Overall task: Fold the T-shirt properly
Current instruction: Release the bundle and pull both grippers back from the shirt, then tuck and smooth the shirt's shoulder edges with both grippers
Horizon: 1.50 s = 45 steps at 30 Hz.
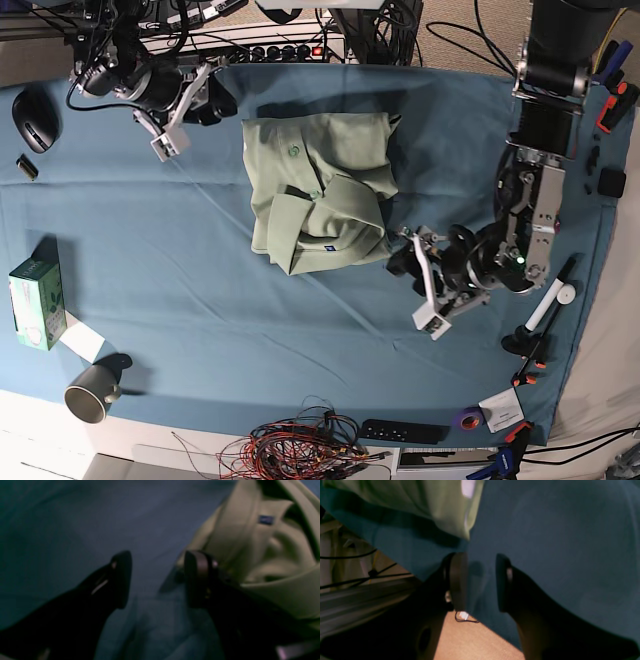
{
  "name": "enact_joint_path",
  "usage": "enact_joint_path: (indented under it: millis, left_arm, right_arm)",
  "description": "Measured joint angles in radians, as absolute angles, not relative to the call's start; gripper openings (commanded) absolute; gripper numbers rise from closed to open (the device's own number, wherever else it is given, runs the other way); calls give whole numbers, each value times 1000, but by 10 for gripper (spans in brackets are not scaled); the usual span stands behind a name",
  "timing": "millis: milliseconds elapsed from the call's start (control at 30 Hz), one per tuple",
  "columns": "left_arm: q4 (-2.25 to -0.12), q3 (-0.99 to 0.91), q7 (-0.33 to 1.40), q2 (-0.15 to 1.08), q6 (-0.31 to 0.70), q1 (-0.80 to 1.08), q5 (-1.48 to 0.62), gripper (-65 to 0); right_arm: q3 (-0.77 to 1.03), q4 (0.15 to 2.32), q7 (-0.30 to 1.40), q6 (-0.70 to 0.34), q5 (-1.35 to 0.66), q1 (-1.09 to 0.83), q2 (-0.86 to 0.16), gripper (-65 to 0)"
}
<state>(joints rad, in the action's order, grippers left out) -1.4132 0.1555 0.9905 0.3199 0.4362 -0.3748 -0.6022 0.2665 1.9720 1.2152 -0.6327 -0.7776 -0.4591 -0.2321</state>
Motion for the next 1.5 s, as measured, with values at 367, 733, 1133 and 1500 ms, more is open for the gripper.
enact_joint_path:
  millis: [367, 733, 1133, 1500]
  left_arm:
    - [-1462, 47, 1201, 366, 601, -333, -990, -650]
    - [-1532, -7, 1325, 357, 696, -90, -1271, -650]
    - [-1648, -7, 1328, 250, 696, 54, -1298, -650]
    - [-1650, -8, 1214, 241, 657, 113, -1050, -650]
  right_arm:
    - [267, 1972, 1220, -663, -851, -312, -196, -615]
    - [268, 1972, 1209, -690, -949, -232, -12, -650]
    - [268, 1810, 1121, -693, -864, -120, 26, -650]
    - [268, 1642, 1277, -697, -1019, -102, 26, -650]
